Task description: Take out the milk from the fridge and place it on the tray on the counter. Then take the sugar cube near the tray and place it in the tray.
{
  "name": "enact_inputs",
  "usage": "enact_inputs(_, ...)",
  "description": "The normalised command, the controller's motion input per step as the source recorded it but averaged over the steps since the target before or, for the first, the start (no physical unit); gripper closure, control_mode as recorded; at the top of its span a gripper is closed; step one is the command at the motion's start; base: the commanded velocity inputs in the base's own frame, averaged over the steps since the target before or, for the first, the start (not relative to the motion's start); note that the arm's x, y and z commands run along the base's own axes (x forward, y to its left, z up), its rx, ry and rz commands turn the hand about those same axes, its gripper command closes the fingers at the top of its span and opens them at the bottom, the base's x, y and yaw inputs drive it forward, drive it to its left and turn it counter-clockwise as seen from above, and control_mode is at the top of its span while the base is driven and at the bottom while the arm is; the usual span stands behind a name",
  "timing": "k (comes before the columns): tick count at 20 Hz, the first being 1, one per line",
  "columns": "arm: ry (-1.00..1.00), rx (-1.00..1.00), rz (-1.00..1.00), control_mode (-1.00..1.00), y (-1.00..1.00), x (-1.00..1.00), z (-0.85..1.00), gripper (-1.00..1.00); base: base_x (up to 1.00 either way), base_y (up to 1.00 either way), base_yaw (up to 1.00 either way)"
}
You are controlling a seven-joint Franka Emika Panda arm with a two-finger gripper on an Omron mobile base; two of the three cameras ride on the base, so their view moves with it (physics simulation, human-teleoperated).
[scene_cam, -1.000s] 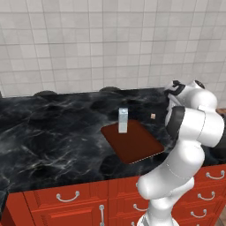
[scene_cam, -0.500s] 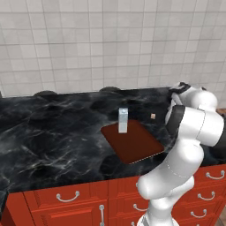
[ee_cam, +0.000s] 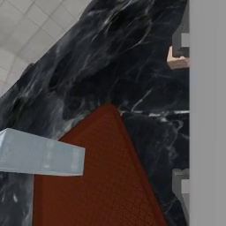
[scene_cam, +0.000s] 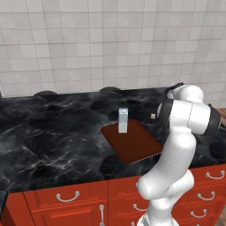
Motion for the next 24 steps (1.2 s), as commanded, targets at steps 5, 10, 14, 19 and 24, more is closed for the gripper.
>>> enact_inputs(5, 0.00, 0.08, 0.13, -1.00, -0.13, 0.18, -0.01, -1.00, 0.00, 0.00, 0.00)
enact_inputs(10, 0.00, 0.03, 0.03, -1.00, -0.07, 0.01, 0.00, -1.00, 0.00, 0.00, 0.00)
enact_inputs(14, 0.00, 0.00, -0.01, -1.00, 0.02, 0.12, -0.07, -1.00, 0.00, 0.00, 0.00)
enact_inputs(19, 0.01, 0.00, -0.06, -1.00, 0.05, 0.12, -0.18, -1.00, 0.00, 0.00, 0.00)
enact_inputs(24, 0.01, 0.00, -0.06, -1.00, 0.10, 0.24, -0.33, -1.00, 0.00, 0.00, 0.00)
